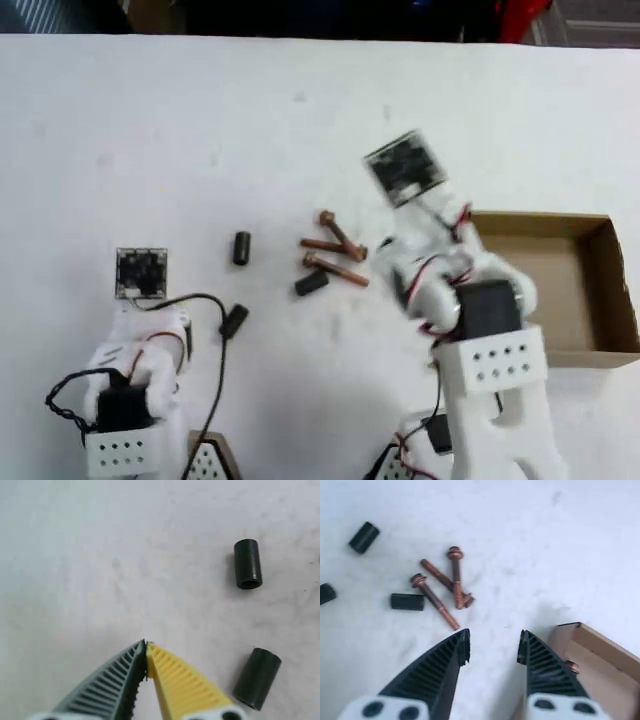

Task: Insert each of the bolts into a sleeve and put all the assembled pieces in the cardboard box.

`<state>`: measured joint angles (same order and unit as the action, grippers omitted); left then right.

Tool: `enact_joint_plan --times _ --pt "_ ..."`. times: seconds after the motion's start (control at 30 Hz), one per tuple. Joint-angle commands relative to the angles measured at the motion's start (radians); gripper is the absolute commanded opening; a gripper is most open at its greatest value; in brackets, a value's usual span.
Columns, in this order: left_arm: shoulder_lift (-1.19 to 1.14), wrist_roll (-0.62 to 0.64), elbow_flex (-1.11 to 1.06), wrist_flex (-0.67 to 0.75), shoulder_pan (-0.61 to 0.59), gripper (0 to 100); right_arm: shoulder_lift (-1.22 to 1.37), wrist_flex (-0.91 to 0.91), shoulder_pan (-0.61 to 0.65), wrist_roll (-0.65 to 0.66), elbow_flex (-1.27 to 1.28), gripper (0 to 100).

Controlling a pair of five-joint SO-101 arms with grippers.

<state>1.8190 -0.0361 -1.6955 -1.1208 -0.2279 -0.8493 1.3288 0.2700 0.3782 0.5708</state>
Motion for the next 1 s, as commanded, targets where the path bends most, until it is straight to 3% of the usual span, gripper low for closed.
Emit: enact_joint_plan --times 0.0,0.2,0.43,0.5,0.63,0.87,0.97 --pt "0.008 -0.009 0.002 -0.008 -0.093 2 0.001 0.027 0.193 -0.104 -0.040 13.8" --pt "0.008 -0.009 0.002 -0.025 -0.154 2 0.179 0.019 0.312 -0.272 -0.041 13.8" --pt "0.008 -0.009 0.002 -0.023 -0.160 2 0.438 -0.127 0.375 -0.256 -0.048 13.8" --pt "0.008 -0.009 0.002 -0.020 -0.194 2 0.487 -0.156 0.404 -0.313 -0.048 13.8" --pt "0.008 -0.009 0.002 -0.020 -0.262 2 0.527 -0.166 0.475 -0.423 -0.048 13.8" --pt "0.008 -0.009 0.002 -0.025 -0.315 2 0.536 -0.183 0.559 -0.436 -0.051 13.8" --pt "0.008 -0.009 0.002 -0.026 -0.338 2 0.538 -0.226 0.562 -0.563 -0.051 13.8"
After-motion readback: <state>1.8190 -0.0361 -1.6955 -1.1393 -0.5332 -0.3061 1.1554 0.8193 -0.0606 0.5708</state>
